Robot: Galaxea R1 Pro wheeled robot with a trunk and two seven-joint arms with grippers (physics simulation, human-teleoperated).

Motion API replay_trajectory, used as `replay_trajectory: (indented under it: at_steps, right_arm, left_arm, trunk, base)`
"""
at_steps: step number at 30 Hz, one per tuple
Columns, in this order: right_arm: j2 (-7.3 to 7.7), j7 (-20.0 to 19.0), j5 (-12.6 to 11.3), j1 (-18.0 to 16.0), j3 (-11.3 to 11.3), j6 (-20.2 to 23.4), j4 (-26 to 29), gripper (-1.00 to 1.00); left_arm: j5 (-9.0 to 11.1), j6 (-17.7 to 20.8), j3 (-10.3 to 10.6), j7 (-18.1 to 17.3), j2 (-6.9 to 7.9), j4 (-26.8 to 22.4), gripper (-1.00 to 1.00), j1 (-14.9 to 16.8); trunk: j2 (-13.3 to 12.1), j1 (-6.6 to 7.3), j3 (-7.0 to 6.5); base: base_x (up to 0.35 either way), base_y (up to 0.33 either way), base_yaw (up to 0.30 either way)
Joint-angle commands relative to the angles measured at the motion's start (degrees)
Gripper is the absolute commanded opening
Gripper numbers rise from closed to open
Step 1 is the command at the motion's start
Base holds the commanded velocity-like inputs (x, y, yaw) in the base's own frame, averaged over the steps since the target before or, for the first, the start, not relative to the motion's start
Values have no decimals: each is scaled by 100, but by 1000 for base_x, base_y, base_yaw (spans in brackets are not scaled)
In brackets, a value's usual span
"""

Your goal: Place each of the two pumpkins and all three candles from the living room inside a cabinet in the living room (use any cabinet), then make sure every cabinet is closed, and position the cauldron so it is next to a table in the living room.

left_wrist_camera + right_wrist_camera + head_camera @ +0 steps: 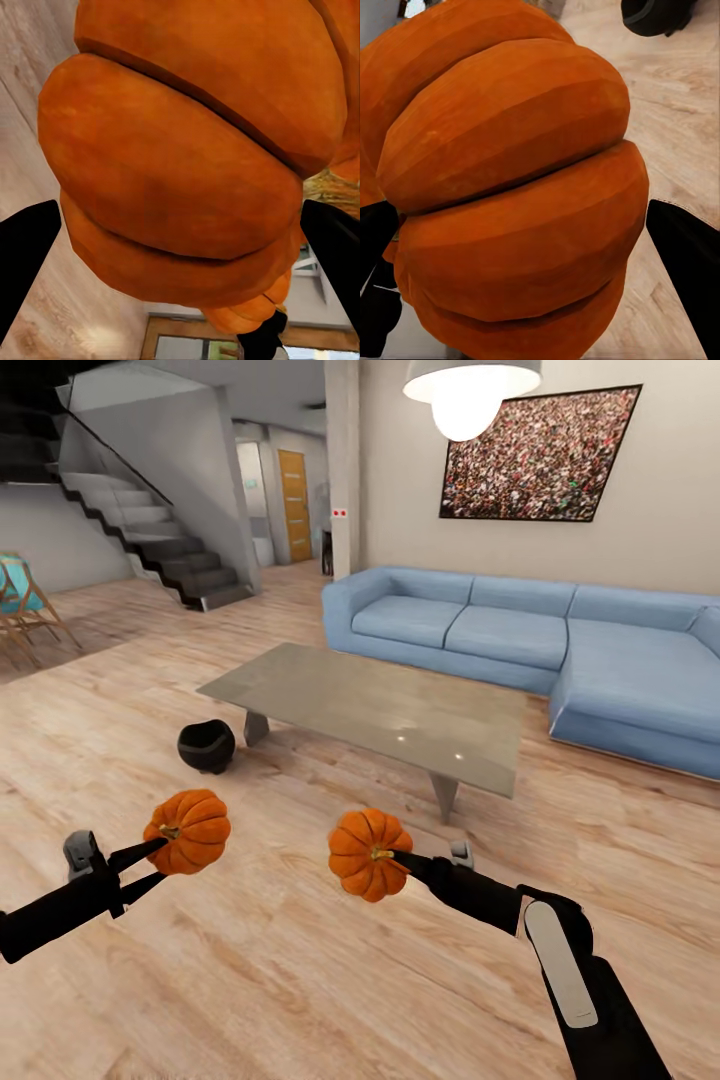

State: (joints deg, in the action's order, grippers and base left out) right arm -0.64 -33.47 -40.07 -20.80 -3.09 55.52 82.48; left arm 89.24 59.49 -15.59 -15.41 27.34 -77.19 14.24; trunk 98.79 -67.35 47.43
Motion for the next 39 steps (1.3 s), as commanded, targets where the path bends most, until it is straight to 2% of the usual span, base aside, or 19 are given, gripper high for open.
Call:
replay_trajectory:
  at_steps: [1,28,39]
  right_arm:
    - [-6,-36,-67,-3,-17,56,5,-100]
    - [2,-31,-63,-3,-11,56,7,-100]
    - [-2,-15,-54,-3,36,64,5,-100]
  left_arm:
    - [49,33,-5,-51,-1,2,-100,8]
    - [41,36,-66,-50,29,28,-100,8]
    - [40,31,-67,-49,26,28,-100,8]
  trunk:
    - [2,1,4]
    - [2,1,4]
    - [2,1,4]
  base:
    - [0,0,288]
    - [1,0,288]
    - [209,0,288]
